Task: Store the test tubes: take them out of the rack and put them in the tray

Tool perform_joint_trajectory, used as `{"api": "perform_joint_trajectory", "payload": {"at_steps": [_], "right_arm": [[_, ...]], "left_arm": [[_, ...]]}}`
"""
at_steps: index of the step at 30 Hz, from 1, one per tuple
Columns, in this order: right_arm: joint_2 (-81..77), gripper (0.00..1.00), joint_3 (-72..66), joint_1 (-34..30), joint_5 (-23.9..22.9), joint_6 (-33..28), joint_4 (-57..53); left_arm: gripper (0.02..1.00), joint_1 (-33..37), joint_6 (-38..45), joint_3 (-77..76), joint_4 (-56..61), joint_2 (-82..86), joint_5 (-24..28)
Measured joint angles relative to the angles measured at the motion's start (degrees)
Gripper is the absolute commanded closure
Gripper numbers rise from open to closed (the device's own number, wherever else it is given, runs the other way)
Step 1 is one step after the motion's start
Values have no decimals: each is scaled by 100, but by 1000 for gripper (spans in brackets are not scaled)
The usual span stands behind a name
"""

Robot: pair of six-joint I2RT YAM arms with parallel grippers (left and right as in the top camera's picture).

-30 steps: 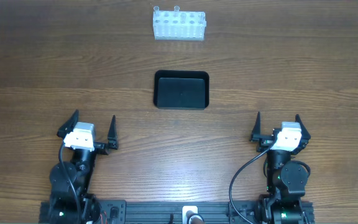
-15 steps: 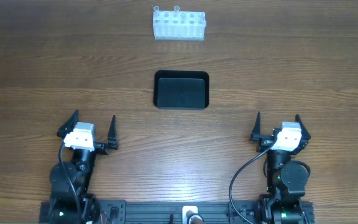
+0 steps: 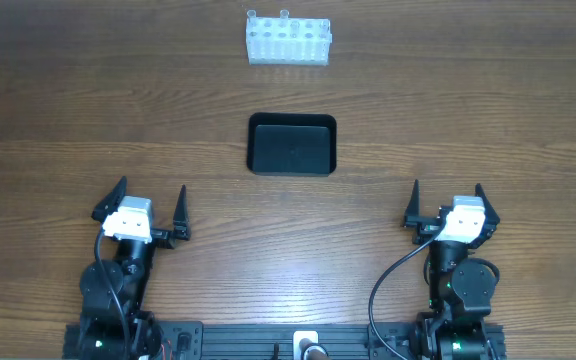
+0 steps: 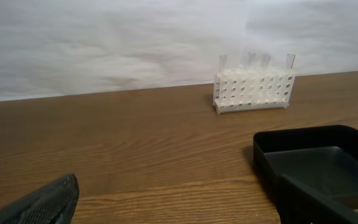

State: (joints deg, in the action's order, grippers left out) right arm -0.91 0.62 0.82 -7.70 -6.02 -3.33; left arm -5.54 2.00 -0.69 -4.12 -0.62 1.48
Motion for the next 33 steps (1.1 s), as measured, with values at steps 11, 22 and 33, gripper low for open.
{"api": "perform_joint_trajectory", "payload": {"at_steps": [11, 22, 33], "right_arm": [[0, 9, 0, 0, 0, 0, 0], [0, 7, 0, 0, 0, 2, 0], [0, 7, 0, -4, 0, -7, -7]], "left_arm": [[18, 0, 0, 0, 0, 0, 2], [18, 0, -2, 7, 393, -2, 22], [18, 0, -46, -951, 2594, -2186, 459]]}}
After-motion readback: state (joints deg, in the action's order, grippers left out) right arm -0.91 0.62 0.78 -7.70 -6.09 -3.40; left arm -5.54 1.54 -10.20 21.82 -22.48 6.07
